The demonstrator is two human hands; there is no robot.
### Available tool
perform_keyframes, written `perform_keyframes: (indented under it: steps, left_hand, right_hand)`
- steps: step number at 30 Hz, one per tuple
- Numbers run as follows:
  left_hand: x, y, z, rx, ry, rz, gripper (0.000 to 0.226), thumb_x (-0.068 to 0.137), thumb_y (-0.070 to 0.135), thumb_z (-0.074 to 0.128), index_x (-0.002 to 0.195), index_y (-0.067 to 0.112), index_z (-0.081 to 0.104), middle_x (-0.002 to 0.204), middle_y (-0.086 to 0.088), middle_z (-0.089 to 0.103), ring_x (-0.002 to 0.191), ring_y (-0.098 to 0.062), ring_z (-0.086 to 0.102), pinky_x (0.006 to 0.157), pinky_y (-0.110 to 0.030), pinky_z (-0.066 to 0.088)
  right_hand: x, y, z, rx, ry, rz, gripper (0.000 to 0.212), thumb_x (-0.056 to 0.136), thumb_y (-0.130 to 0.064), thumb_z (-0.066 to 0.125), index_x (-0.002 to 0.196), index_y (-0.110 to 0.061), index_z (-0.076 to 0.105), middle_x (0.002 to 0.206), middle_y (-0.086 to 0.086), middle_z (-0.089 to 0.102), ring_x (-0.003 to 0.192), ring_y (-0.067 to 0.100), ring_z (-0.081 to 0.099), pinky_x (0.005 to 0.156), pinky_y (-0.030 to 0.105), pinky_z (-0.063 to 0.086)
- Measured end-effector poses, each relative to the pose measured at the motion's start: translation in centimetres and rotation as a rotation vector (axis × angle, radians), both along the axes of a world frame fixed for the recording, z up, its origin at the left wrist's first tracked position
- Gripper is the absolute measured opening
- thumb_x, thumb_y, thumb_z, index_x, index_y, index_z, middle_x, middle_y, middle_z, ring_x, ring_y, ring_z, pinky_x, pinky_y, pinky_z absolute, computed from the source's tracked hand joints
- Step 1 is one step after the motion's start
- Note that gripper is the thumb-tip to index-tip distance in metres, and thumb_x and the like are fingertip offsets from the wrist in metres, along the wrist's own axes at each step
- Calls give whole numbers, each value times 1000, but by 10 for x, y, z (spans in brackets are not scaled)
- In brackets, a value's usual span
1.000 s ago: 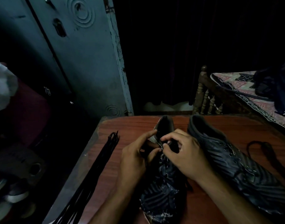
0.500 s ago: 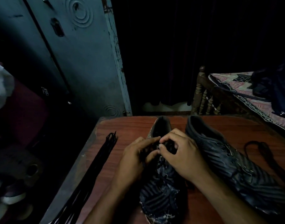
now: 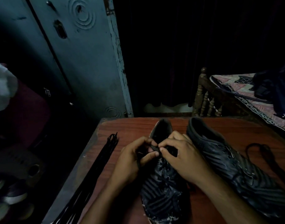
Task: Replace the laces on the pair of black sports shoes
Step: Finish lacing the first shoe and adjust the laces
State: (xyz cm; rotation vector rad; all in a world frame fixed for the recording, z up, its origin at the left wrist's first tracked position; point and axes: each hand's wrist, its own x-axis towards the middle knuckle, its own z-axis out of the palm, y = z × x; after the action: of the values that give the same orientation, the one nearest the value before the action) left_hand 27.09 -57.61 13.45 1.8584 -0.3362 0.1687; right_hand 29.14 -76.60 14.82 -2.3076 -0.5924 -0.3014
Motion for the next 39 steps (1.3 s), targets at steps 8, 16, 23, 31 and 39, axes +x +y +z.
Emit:
perform_keyframes:
  steps: [8,16,23,31,39]
  left_hand:
    - [-2,3,6,-97,72,-49,16,87,15,78,102,15,71,86,-6,70,77,-13,65,69,-26,51]
    - [-1,2,7,-117,88,-33,20,83,9,80,101,12,73,84,-4,72,76,-12,67,71,-23,54]
    - [-3,4,7,-140,129,-90,29,88,-5,74,105,18,71,86,-4,66,76,-15,61,68,-23,51]
    - [0,6,6,40,-54,46,38,90,-1,73,104,34,78,107,1,49,106,-9,54,92,-21,50]
    - [-2,-3,7,177,-179,182,53,97,-15,52,108,29,79,117,8,54,115,1,54,92,-6,42]
  right_hand:
    - [0,-1,2,12,47,19,6,94,-38,65,88,-38,66,92,-16,50,98,5,45,86,28,42]
    - [-2,-1,8,-58,81,40,12,94,-38,65,87,-43,56,94,-20,46,100,7,44,91,31,41]
    - [-3,0,9,141,28,-44,10,88,-25,68,79,-27,65,85,-15,57,82,-1,54,70,13,40]
    - [7,-11,23,865,247,-134,21,96,-2,57,79,-12,63,88,12,73,68,13,60,58,28,44]
    - [8,-12,29,1249,357,-34,18,103,-11,35,87,-12,44,58,2,39,47,20,43,56,36,40]
